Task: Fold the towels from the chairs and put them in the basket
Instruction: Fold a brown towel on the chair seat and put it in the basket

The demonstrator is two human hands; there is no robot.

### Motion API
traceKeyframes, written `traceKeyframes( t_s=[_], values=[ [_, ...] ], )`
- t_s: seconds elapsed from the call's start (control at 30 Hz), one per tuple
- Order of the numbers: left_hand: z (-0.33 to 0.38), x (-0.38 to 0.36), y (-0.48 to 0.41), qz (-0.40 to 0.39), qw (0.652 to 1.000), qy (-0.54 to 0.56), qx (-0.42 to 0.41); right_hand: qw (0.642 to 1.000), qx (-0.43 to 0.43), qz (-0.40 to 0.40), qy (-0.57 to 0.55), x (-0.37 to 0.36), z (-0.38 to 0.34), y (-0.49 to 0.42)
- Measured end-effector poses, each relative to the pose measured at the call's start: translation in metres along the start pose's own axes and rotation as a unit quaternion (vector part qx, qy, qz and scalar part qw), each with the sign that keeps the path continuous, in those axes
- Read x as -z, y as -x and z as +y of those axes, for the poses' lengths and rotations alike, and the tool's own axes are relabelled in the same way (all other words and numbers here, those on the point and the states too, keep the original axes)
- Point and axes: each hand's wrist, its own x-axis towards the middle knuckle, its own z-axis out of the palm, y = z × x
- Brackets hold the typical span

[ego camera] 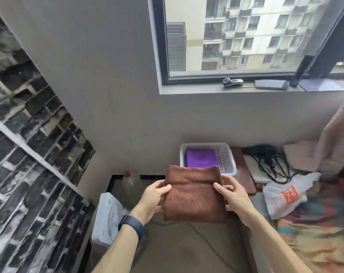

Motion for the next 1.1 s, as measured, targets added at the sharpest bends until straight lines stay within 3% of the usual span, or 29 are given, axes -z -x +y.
traceKeyframes(
  t_s=[0.33, 0.57, 0.8, 1.1],
  values=[
    [0.022, -0.058, -0.205, -0.013, 0.996, -0.029, 0.084, 0.988, -0.083, 0.068, 0.109, 0.047, 0.020, -0.193],
    [0.028, -0.086, -0.321, 0.018, 0.993, -0.049, 0.109, 0.969, -0.127, 0.099, 0.189, 0.058, 0.023, -0.307],
    [0.014, -0.090, -0.391, 0.062, 0.985, -0.092, 0.135, 0.969, -0.175, 0.063, 0.165, 0.059, 0.053, -0.384],
    [-0.013, -0.096, -0.414, 0.104, 0.974, -0.131, 0.152, 0.965, -0.196, 0.061, 0.163, 0.059, 0.076, -0.413]
  ],
)
